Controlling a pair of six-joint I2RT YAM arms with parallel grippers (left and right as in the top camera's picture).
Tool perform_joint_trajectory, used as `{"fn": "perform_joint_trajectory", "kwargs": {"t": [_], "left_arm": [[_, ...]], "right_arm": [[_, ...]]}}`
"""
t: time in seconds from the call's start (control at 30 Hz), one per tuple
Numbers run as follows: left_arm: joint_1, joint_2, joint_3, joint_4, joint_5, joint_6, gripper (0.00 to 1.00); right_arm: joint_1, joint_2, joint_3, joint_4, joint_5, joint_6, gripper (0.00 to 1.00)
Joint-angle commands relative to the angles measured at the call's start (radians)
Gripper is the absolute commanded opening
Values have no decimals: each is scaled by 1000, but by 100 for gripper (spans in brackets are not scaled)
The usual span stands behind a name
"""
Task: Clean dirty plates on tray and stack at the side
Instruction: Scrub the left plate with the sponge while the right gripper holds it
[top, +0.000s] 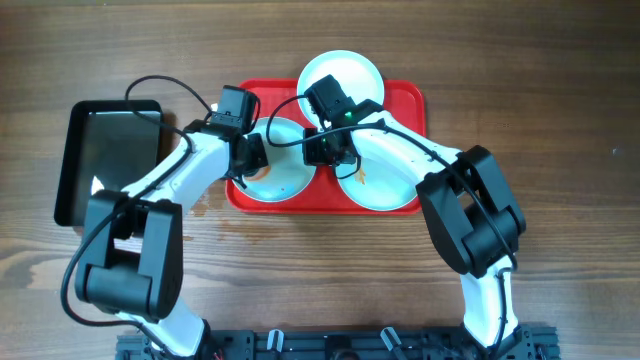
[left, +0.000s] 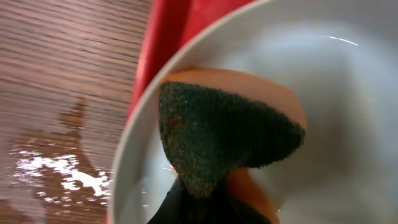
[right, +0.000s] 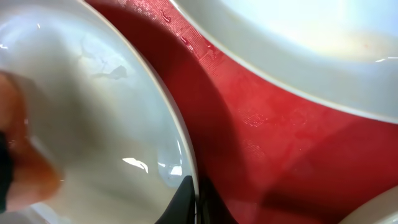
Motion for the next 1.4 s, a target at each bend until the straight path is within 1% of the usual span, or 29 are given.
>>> {"fn": "perform_joint_trajectory", "kwargs": {"t": [0.0,0.1,0.2,0.27,0.37,0.53,0.67,0.73,0.8,0.83,0.93,1.07,1.13,1.2,1.37], "left_arm": [[19,-49,-32,-23,-122,27,4],[14,-130,-32,-26,-21,27,4],[14,-167,-32,1,193,27,4],[12,-145,-33,42,288,22,4],[-1,-87,-33,100,304,-17,4],[-37,26,-33,222,375,-61,4],[-45,92,-33,338,375,-133,4],[-44,122,-33,376,374,-134,4],[-41,153,-33,373,346,-134,4],[-38,159,-33,355,321,-134,4],[-16,154,-32,265,176,-134,4],[51,130,-32,131,30,-134,4],[83,113,-32,85,-1,-122,4],[102,96,-32,50,-1,-104,4],[106,26,-32,-43,8,-105,4]], "right_arm": [[17,19,-17,-18,37,14,4],[17,19,-17,-19,36,14,4],[17,19,-17,-17,35,21,4],[17,19,-17,-18,35,32,4],[18,19,-17,-21,35,40,4],[18,19,-17,-20,35,45,4],[18,19,-17,-21,31,50,4],[18,19,-17,-27,32,71,4],[18,19,-17,-29,32,71,4],[18,19,-17,-32,33,71,4],[18,19,-17,-37,38,71,4],[18,19,-17,-39,45,75,4],[18,19,-17,-39,45,75,4],[18,19,-17,-39,45,84,4],[18,19,-17,-40,52,92,4]]}}
